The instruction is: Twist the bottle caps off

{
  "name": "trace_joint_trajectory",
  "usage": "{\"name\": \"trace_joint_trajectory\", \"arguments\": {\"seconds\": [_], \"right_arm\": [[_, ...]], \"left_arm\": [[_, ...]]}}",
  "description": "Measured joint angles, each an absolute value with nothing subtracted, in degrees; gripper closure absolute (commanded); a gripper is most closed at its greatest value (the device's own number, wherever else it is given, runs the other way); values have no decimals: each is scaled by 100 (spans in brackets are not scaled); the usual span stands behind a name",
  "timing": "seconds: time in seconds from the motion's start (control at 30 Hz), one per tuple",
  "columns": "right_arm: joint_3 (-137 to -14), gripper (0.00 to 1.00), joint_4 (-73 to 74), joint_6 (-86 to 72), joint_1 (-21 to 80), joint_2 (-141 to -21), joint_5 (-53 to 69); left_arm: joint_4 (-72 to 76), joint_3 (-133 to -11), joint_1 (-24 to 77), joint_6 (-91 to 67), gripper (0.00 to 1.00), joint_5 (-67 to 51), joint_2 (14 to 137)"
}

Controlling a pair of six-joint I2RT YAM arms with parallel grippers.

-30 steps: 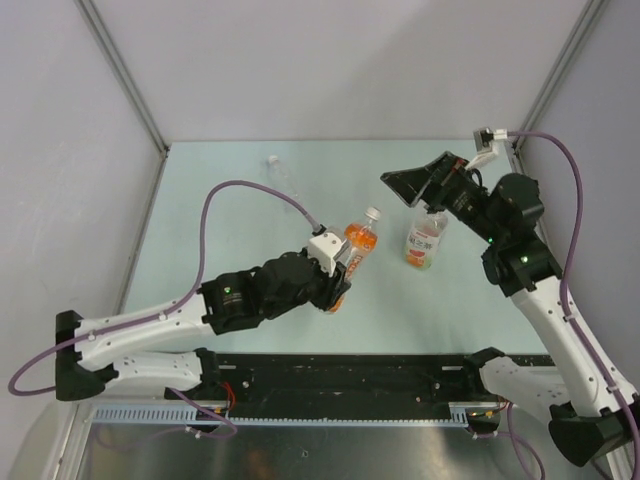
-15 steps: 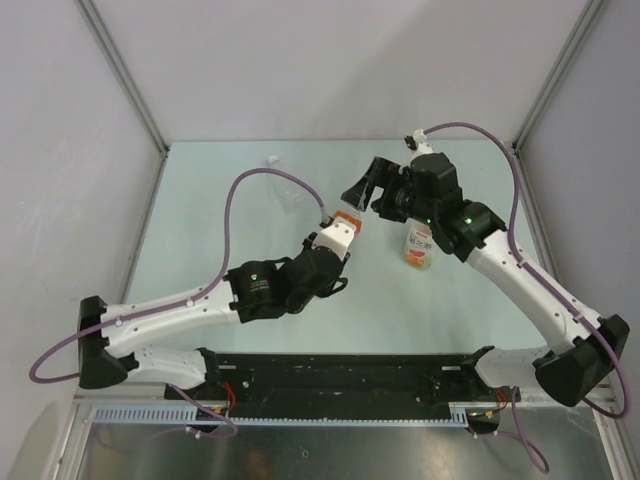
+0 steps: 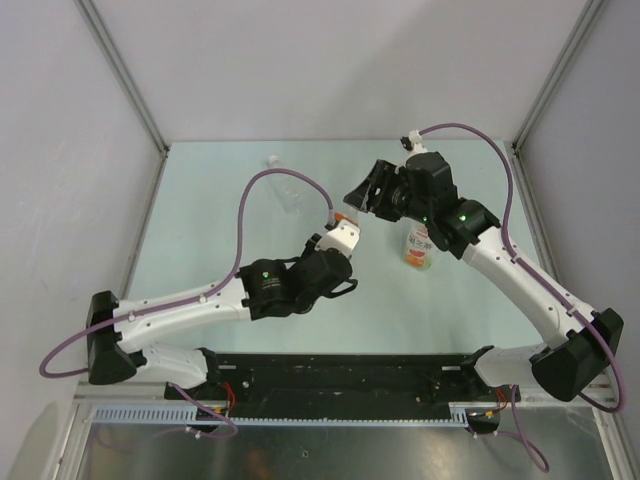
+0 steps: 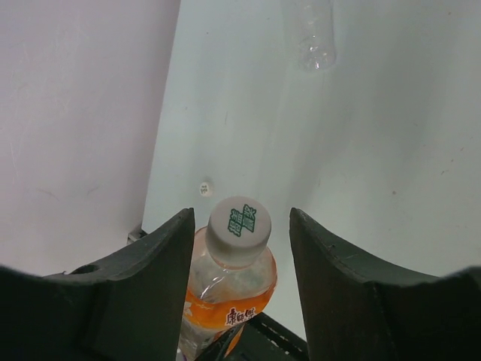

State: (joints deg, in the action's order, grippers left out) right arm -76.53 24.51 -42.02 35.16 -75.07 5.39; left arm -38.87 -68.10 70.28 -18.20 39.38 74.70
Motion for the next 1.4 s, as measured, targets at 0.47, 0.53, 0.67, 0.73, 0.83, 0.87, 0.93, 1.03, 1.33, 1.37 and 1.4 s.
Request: {"name": "trace_joint_trajectory", "arguments": {"seconds": [0.47, 0.53, 0.67, 0.73, 0.83, 0.87, 0.93, 1.03, 1.33, 1.37, 1.4], "right_arm": [[-7653, 45, 2451, -4241, 3503, -7509, 596], [-7653, 44, 2451, -4241, 3503, -7509, 648], [-7653, 48, 2458, -4239, 3485, -7526, 696], [-7653, 56, 2458, -4237, 3470, -7546, 722], [-7653, 79, 2462, -4204, 3444, -7588, 742], [-7653, 90, 2460, -4191, 3433, -7601, 760], [-7653, 97, 2456, -4228, 3420, -7627, 781], [-7653, 100, 2482, -4147, 3406, -7631, 812], [-7653, 100, 2438, -4045, 3406, -7620, 860], [-7651, 100, 2416, -4029, 3404, -7609, 882], [-7640, 100, 2383, -4014, 3398, -7588, 906]], "left_arm": [[-4145, -6925, 7091, -1820, 100, 4233, 7671], [-4204, -6954, 7107, -1820, 100, 4305, 7745], [-4311, -7032, 7157, -1826, 100, 4440, 7867], [-4372, -7076, 7181, -1846, 100, 4495, 7911], [-4438, -7111, 7199, -1865, 100, 4587, 7948], [-4458, -7122, 7199, -1892, 100, 4598, 7957], [-4517, -7148, 7199, -1935, 100, 4641, 7983], [-4611, -7181, 7199, -1951, 100, 4663, 8001], [-4665, -7225, 7216, -2008, 100, 4668, 8038], [-4663, -7225, 7220, -2016, 100, 4663, 8038], [-4665, -7242, 7220, -2040, 100, 4657, 8038]]}}
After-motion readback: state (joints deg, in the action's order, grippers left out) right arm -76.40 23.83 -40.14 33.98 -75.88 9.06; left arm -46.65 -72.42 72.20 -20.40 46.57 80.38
